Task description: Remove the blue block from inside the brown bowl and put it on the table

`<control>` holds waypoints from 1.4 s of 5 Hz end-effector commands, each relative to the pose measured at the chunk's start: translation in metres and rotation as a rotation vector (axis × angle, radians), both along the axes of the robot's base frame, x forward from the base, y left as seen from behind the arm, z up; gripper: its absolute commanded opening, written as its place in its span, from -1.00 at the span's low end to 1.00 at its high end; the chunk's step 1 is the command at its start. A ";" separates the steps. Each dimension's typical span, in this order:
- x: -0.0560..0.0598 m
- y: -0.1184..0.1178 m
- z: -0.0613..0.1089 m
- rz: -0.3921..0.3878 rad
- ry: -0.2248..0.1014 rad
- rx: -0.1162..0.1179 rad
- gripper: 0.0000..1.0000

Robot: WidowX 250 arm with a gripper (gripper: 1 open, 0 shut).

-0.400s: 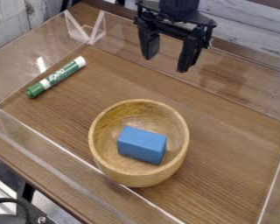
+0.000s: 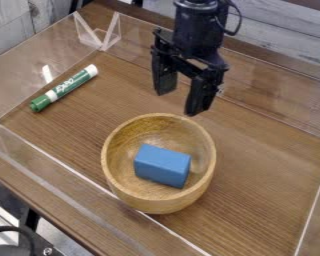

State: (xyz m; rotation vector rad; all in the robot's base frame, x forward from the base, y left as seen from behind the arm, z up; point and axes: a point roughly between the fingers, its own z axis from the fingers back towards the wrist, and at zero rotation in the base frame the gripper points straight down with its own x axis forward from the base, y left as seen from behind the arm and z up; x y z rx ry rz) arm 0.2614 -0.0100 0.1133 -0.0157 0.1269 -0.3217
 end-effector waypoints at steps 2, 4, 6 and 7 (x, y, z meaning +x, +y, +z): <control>-0.020 -0.003 0.012 -0.334 -0.077 -0.012 1.00; -0.032 -0.001 0.001 -0.507 -0.092 -0.013 1.00; -0.037 0.000 -0.013 -0.562 -0.107 -0.014 1.00; -0.038 0.002 -0.022 -0.620 -0.116 -0.010 1.00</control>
